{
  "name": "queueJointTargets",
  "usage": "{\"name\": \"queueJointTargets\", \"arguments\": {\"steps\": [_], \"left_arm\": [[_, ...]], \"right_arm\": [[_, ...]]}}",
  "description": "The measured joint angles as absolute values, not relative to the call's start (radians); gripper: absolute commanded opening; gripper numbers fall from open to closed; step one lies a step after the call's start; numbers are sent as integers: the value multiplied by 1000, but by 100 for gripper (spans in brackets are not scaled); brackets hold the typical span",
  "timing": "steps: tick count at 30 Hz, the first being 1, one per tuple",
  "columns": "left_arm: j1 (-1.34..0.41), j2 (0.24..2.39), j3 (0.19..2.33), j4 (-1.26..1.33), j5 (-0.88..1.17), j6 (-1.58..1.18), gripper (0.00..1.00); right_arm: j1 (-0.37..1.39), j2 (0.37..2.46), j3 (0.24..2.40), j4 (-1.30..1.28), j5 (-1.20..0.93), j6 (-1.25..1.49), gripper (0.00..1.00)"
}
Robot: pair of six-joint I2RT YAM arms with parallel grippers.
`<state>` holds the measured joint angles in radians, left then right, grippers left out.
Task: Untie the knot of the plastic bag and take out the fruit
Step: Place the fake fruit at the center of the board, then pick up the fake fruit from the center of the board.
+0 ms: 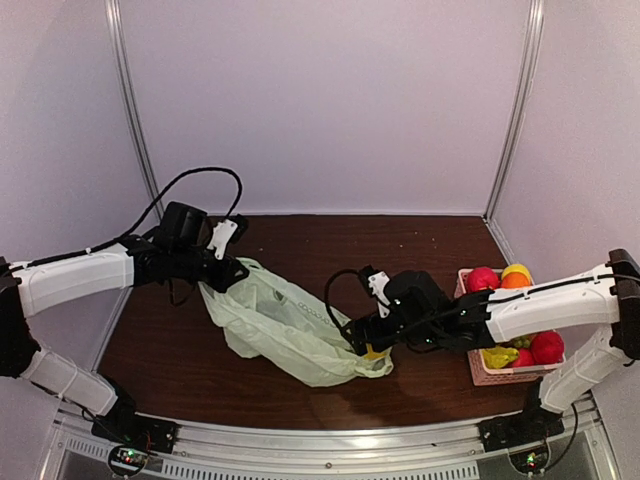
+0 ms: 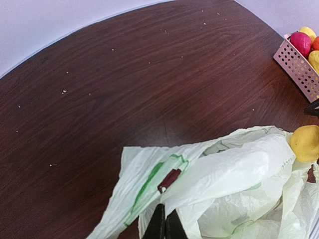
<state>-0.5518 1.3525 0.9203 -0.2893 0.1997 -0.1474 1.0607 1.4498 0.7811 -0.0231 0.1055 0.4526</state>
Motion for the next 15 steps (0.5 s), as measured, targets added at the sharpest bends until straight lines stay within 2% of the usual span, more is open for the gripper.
{"name": "queueJointTargets", "arguments": {"steps": [11, 15], "left_arm": [[-552, 1354, 920, -290, 200, -147, 0], [-552, 1356, 920, -290, 200, -147, 0]], "right_arm": [[1073, 1461, 801, -67, 117, 440, 89], [1076, 1485, 801, -72, 117, 440, 80]]}}
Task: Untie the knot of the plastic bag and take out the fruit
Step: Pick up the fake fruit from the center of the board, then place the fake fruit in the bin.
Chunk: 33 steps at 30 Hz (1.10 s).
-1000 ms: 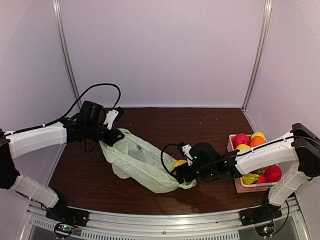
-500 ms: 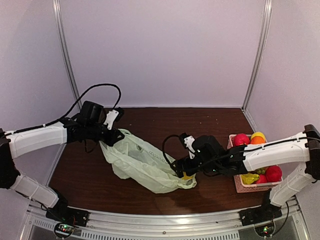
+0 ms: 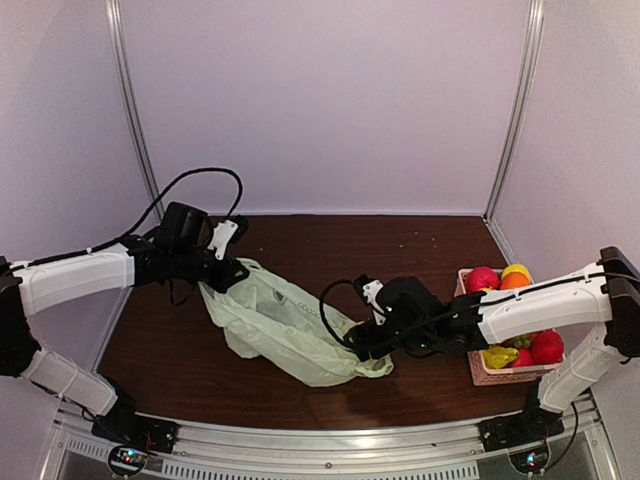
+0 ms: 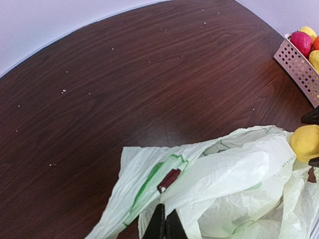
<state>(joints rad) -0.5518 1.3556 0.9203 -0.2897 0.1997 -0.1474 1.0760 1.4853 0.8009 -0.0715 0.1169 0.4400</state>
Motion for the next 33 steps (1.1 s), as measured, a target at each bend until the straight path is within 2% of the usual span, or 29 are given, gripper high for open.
{"name": "queueJointTargets", "arguments": {"steps": [4, 11, 17, 24, 33], "left_arm": [[-552, 1360, 921, -290, 199, -147, 0], [-552, 1361, 922, -291, 199, -147, 0], [-552, 1361, 922, -294, 199, -147, 0], [-552, 1361, 922, -294, 198, -147, 0], [-552, 1361, 922, -294, 198, -147, 0]], "right_arm": [[1076, 1494, 801, -80, 118, 442, 69], [1076, 1491, 801, -86, 128, 444, 61], [1076, 1432, 800, -108, 139, 452, 60], [1031, 1230, 800, -164, 185, 477, 57], [840, 1017, 783, -480, 418, 581, 56]]}}
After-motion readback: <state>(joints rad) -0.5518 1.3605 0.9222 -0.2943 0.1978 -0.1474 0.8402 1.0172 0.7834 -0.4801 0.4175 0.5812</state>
